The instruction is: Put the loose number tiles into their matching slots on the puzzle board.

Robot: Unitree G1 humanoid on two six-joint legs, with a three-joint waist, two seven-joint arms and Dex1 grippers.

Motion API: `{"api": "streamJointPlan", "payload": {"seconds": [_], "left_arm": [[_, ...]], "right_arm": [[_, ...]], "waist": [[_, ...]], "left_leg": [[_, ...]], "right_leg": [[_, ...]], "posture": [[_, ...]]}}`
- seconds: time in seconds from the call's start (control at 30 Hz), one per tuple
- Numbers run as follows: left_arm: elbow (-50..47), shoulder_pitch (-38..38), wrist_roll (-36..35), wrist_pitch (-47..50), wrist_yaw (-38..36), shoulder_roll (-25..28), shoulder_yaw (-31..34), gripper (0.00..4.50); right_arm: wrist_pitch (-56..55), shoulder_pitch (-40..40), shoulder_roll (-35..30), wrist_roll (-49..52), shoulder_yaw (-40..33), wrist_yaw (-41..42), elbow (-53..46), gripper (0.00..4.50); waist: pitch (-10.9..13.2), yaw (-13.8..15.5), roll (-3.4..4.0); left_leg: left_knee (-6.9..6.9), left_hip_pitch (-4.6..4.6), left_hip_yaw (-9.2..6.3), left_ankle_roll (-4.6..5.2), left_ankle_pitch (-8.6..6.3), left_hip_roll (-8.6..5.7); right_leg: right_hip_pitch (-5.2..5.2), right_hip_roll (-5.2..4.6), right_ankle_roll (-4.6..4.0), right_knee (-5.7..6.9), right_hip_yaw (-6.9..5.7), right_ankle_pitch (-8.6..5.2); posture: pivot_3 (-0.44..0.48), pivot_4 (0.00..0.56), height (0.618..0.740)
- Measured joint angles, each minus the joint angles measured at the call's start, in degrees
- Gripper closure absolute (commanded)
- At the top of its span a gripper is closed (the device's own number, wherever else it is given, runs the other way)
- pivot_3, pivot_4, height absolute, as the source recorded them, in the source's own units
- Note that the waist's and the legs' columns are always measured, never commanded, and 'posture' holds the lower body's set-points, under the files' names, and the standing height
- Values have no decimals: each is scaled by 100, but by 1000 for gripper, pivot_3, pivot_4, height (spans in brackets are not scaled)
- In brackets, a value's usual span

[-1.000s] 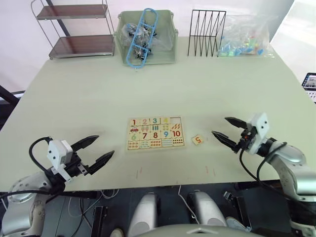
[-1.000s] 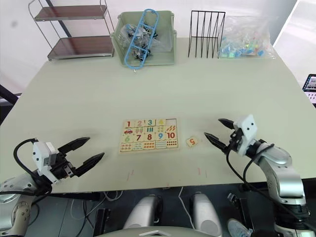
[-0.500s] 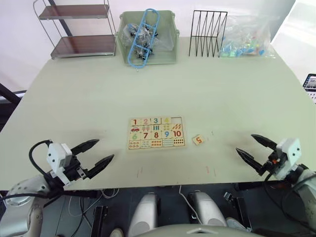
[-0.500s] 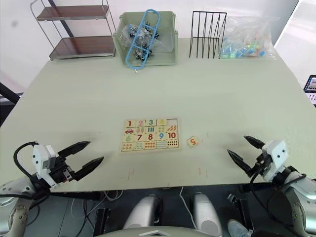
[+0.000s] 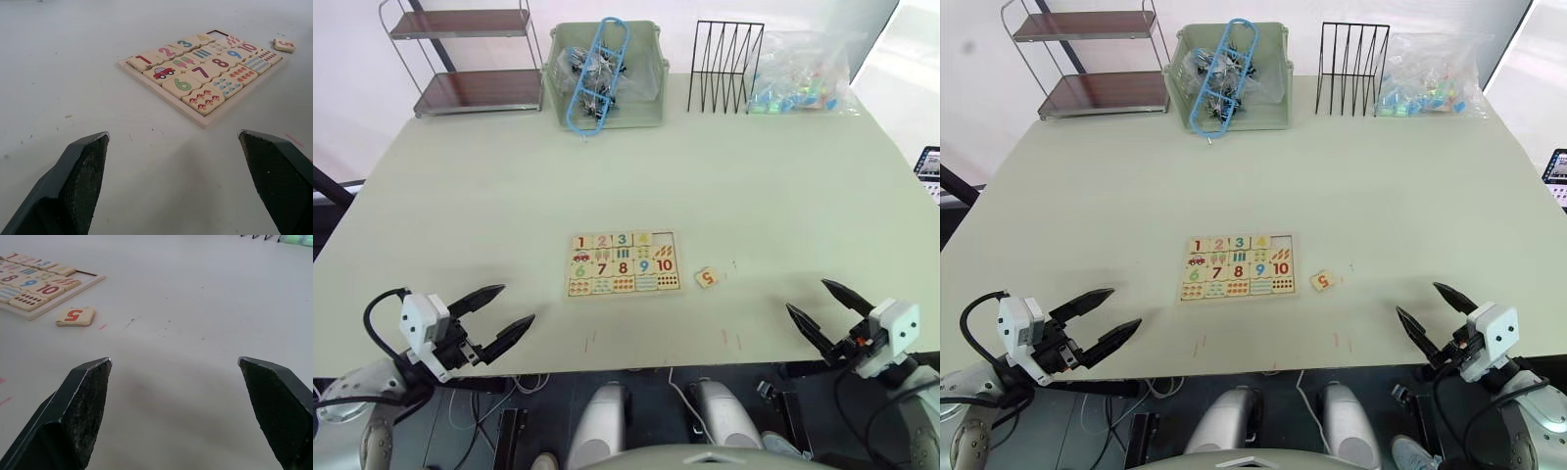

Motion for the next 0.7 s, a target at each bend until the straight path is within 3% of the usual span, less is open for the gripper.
{"api": "streamJointPlan", "payload": {"seconds": [0.47, 0.7], "left_arm": [[28, -20, -1, -223, 26, -249, 55, 0], [-15, 83, 53, -345, 510, -696, 70, 0]], "right_arm": [[-272, -168, -90, 8, 27, 48, 123, 159], [-375, -250, -137, 13, 29, 155, 279, 159]], "waist": [[-1, 6, -1], [-3, 9, -2]], "left_leg": [[1, 2, 3, 0, 0, 0], [1, 3, 5, 0, 0, -1]], "right_leg": [[0, 10, -7, 1, 1, 6], [1, 15, 5, 2, 2, 20]], "posture": [[0, 150, 739], [0, 150, 739]]}}
